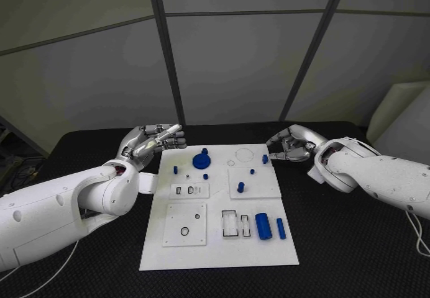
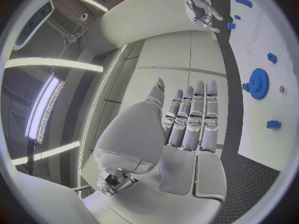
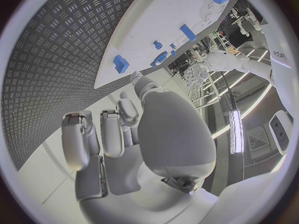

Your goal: Assemble the parts on the task board

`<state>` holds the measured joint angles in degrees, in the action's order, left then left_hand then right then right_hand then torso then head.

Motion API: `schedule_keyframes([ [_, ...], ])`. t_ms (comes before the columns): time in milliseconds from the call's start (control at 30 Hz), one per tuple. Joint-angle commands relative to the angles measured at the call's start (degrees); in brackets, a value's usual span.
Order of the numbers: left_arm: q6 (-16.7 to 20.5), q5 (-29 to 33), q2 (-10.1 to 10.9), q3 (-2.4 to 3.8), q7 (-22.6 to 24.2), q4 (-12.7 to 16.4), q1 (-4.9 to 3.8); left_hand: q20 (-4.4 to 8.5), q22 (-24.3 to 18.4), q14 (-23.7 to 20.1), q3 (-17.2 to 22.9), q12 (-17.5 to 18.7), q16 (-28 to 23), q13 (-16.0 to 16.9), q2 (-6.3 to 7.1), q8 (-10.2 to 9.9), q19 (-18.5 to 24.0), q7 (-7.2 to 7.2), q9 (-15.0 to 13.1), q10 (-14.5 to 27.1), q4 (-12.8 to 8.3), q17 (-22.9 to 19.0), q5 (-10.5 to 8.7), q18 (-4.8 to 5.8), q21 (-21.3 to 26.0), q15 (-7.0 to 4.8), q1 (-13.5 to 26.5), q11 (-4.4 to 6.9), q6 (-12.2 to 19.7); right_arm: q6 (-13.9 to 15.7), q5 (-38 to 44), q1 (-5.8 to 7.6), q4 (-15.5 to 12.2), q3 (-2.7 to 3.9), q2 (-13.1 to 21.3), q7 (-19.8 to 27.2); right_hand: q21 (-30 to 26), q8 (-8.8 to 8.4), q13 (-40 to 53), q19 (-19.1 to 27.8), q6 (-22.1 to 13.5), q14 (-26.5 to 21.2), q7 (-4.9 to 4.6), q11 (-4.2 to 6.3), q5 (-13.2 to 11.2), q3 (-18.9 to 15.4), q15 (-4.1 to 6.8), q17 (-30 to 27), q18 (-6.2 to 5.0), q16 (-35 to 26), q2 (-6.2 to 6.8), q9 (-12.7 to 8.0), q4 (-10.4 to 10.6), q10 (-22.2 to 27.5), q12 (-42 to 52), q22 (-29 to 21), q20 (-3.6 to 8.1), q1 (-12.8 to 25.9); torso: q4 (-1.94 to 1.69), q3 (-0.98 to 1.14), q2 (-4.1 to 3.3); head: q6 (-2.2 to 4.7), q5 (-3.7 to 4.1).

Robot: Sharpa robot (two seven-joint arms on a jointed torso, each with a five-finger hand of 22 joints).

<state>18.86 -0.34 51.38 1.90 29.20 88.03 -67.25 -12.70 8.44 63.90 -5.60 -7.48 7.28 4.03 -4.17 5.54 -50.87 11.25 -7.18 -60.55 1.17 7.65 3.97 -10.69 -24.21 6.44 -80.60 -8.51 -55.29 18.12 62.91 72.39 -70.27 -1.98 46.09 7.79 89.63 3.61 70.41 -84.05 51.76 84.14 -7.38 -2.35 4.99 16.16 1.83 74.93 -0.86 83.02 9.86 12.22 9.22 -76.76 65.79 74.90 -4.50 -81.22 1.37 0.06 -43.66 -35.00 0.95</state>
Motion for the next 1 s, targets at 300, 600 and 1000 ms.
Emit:
schedule_keyframes([
  [300, -0.7, 0.0, -0.2, 0.04, 0.2, -0.2, -0.02, 0.08, -0.2, 0.1, -0.1, 0.3, -0.5, 0.0, -0.52, -0.3, -0.2, 0.05, 0.0, -0.5, -0.4, 0.1, -0.25, 0.17, 0.5, 0.01, 0.0, -0.14, -0.3, -2.6, 1.9, -0.09, 0.9, 0.06, -0.6, -0.4, 0.4, -0.11, 0.2, -6.0, -0.4, 3.0, -0.05, -0.11, 0.4, 0.1, 0.08, 1.8, 0.86, 0.1, -0.11, -0.1, -0.4, -0.1, 0.1, 15.1, 0.0, -0.5, 0.17, 0.02, 0.07, -0.46, 0.05],
  [600, -0.7, 0.0, -0.3, 0.04, 0.2, -0.3, -0.02, 0.07, -0.2, 0.1, -0.2, 0.3, -0.6, 0.0, -0.51, -0.3, -0.2, 0.07, 0.0, -0.5, -0.5, 0.0, -0.27, 0.18, 0.5, 0.03, 0.1, -0.15, -0.3, -2.9, 3.7, -0.62, 1.8, 0.05, -1.7, -1.0, 0.4, -0.03, 0.3, -6.0, -0.3, 3.0, -0.1, -0.17, 0.4, 0.1, 0.05, 1.9, 0.86, 0.2, -0.23, -0.1, -0.3, -0.2, 0.3, 15.1, -0.02, -0.3, 0.02, 0.03, 0.01, -0.92, 0.39],
  [1000, -0.5, 0.0, -0.3, 0.04, 0.2, -0.5, -0.01, 0.05, -0.3, 0.1, -0.3, 0.4, -0.7, -0.1, -0.52, -0.3, -0.2, 0.11, 0.0, -0.5, -0.5, 0.0, -0.28, 0.2, 0.7, 0.07, 0.1, -0.17, -0.3, -1.8, 6.4, -1.27, 2.5, 0.05, -2.7, -2.7, 0.4, 0.21, 0.7, -6.0, 0.2, 3.0, -0.08, -0.16, 0.5, 0.1, 0.01, 2.0, 0.86, 0.3, -0.71, -0.1, -0.2, -0.5, 0.7, 15.1, -0.06, 0.2, 0.1, 0.01, 0.05, -1.41, 0.0],
])
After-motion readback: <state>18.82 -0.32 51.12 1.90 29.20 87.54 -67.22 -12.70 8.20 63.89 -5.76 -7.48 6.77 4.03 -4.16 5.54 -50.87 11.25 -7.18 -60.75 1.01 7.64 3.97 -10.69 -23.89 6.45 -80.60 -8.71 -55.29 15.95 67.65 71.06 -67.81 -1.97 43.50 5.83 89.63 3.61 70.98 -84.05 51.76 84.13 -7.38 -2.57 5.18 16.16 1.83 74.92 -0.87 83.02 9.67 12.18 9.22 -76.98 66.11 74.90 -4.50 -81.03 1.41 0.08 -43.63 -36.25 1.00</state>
